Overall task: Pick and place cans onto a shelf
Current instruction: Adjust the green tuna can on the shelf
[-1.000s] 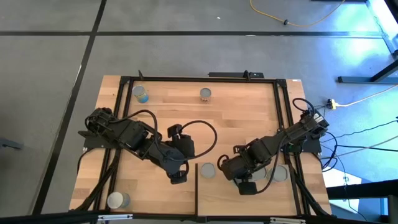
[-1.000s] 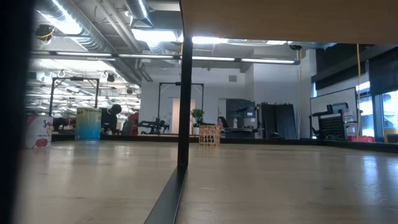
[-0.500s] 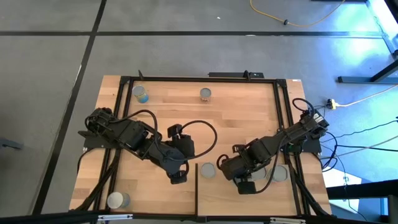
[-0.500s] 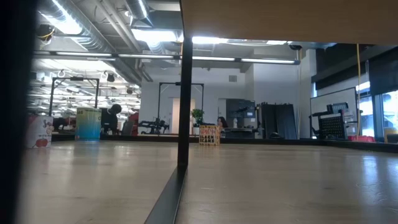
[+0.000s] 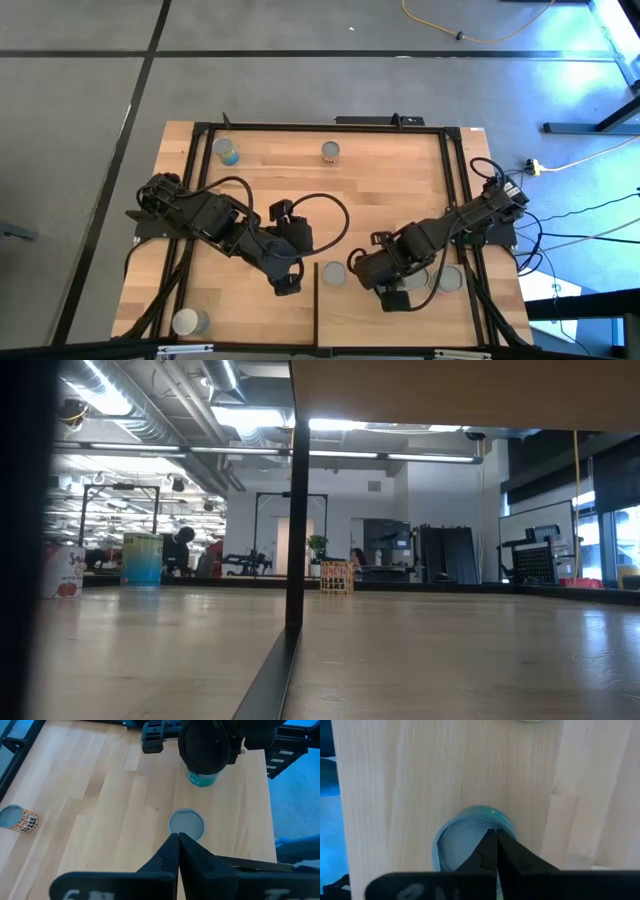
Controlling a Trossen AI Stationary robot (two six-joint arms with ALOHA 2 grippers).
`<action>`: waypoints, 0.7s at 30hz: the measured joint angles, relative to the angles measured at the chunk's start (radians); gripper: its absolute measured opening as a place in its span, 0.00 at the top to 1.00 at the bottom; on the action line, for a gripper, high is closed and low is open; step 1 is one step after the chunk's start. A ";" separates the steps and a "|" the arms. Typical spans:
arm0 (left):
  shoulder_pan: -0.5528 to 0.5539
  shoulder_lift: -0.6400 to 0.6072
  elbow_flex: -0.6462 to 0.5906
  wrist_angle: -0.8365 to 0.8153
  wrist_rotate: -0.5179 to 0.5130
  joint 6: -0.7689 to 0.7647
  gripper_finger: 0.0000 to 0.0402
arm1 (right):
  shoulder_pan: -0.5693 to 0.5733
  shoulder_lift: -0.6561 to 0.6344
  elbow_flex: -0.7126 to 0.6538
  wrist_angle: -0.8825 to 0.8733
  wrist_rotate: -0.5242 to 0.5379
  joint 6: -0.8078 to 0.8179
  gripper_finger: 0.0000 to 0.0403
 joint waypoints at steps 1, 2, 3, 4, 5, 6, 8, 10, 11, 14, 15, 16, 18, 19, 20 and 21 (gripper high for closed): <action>0.000 0.000 0.000 0.000 0.000 0.000 1.00 | 0.000 0.000 0.000 0.000 0.007 -0.006 1.00; 0.000 0.000 0.000 0.000 0.000 0.000 1.00 | 0.000 0.000 0.000 0.000 0.017 -0.009 1.00; 0.000 0.000 0.000 0.000 0.000 0.000 1.00 | 0.000 0.000 0.000 0.000 0.021 -0.010 1.00; 0.000 0.000 0.000 0.000 0.000 0.000 1.00 | -0.001 0.000 0.000 0.000 0.021 -0.010 1.00; 0.000 0.000 0.000 0.000 0.000 0.000 1.00 | -0.003 0.000 0.000 0.000 0.021 -0.010 1.00; 0.000 0.000 0.000 0.000 0.000 0.000 1.00 | -0.006 0.000 0.000 0.000 0.022 -0.010 1.00; 0.000 0.000 0.000 0.000 0.000 0.000 1.00 | -0.007 0.000 0.000 0.000 0.034 -0.012 1.00; 0.000 0.000 0.000 0.000 0.000 0.000 1.00 | -0.006 0.000 0.000 0.001 0.072 -0.014 1.00; 0.000 0.000 0.000 0.000 0.000 0.000 1.00 | -0.007 0.000 0.000 0.001 0.075 -0.013 1.00; 0.000 0.000 0.000 0.000 0.000 -0.001 1.00 | -0.013 0.000 0.000 0.006 0.076 -0.014 1.00; 0.000 0.000 0.000 0.000 0.000 -0.001 1.00 | -0.013 0.000 0.000 0.007 0.077 -0.014 1.00; 0.000 0.000 0.000 0.000 0.000 -0.001 1.00 | -0.013 0.000 0.000 0.007 0.077 -0.016 1.00; 0.000 0.000 0.000 0.000 0.000 0.000 1.00 | -0.013 0.000 0.000 0.013 0.078 -0.034 1.00; 0.000 0.000 0.000 0.000 0.000 0.000 1.00 | -0.013 0.000 0.000 0.023 0.082 -0.037 1.00; 0.000 0.000 0.000 0.000 0.000 0.000 1.00 | -0.013 0.000 0.000 0.032 0.086 -0.037 1.00; 0.000 0.000 0.000 0.000 0.000 0.000 1.00 | -0.013 0.000 0.000 0.035 0.088 -0.037 1.00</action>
